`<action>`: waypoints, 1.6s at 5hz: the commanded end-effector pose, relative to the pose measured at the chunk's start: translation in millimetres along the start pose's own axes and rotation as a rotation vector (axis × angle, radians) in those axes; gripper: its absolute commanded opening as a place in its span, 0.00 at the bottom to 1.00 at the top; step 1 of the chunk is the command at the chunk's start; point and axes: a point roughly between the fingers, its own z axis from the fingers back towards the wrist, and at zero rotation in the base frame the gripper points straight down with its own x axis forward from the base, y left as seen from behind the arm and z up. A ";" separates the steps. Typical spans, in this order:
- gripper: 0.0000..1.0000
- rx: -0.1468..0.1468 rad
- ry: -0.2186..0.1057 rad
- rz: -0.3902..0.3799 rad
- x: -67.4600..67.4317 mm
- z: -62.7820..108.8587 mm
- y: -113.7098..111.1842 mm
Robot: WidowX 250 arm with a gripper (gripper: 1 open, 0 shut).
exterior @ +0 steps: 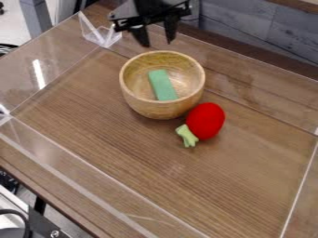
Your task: Put the green stick in the brown bowl
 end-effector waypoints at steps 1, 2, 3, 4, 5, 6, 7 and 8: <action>1.00 -0.032 -0.052 -0.034 11.4 16.4 -2.1; 1.00 -0.040 -0.046 -0.071 11.3 16.3 -2.5; 1.00 -0.016 -0.053 -0.049 13.9 20.5 -10.3; 1.00 0.007 -0.056 -0.026 14.4 21.4 -19.1; 1.00 0.029 -0.059 -0.015 15.2 15.2 -18.9; 1.00 0.047 -0.062 0.001 18.8 15.2 -17.4; 1.00 0.027 -0.047 -0.060 21.1 11.2 -17.8; 1.00 0.024 -0.045 -0.093 24.2 6.8 -12.7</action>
